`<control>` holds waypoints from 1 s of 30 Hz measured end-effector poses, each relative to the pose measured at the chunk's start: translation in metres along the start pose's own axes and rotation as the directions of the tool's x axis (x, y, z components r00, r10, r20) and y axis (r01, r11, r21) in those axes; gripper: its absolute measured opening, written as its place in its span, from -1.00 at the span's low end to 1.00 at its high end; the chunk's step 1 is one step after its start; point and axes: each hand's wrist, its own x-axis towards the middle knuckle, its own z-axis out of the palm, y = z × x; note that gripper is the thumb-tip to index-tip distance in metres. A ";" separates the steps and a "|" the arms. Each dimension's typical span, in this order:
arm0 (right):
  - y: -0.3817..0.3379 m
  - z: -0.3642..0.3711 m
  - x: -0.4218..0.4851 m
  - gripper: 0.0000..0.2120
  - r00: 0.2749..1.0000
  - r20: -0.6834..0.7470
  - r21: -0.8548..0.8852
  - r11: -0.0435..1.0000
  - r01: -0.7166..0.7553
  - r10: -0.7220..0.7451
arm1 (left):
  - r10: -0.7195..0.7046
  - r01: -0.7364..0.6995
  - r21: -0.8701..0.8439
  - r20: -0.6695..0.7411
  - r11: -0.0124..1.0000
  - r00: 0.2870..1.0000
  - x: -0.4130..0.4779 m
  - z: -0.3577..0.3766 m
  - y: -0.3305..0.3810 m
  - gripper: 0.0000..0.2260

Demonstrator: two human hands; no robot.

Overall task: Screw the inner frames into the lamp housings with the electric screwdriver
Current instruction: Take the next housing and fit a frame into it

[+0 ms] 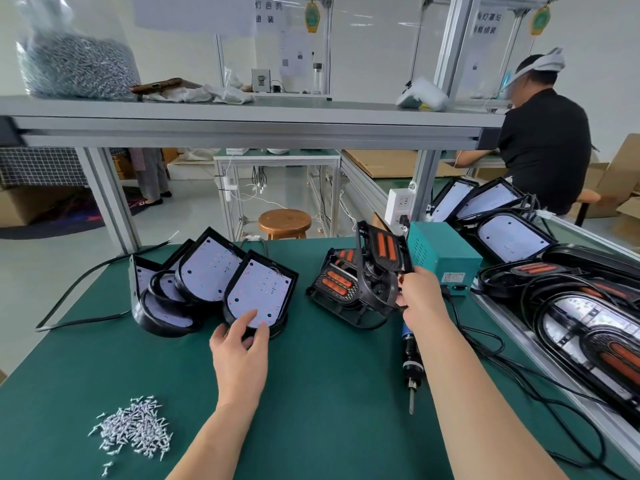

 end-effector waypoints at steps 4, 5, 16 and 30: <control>0.021 -0.003 -0.027 -0.67 0.998 0.037 -0.034 0.998 0.050 -0.048 | 0.026 -0.025 0.111 -0.002 0.993 1.000 0.008 0.004 -0.002 -0.70; 0.028 -0.002 -0.033 -0.68 0.995 0.048 -0.057 0.995 0.086 -0.083 | 0.033 -0.032 0.126 -0.008 0.992 0.999 0.008 0.005 -0.003 -0.70; 0.084 0.013 -0.083 -0.68 0.913 -0.014 -0.265 0.882 0.389 -0.407 | 0.107 -0.098 0.151 -0.057 0.984 0.993 0.001 0.001 -0.005 -0.84; 0.095 0.030 -0.093 -0.69 0.886 0.463 0.013 1.000 -0.015 0.007 | 0.239 -0.246 0.639 0.100 0.729 0.966 -0.003 0.008 -0.011 -0.66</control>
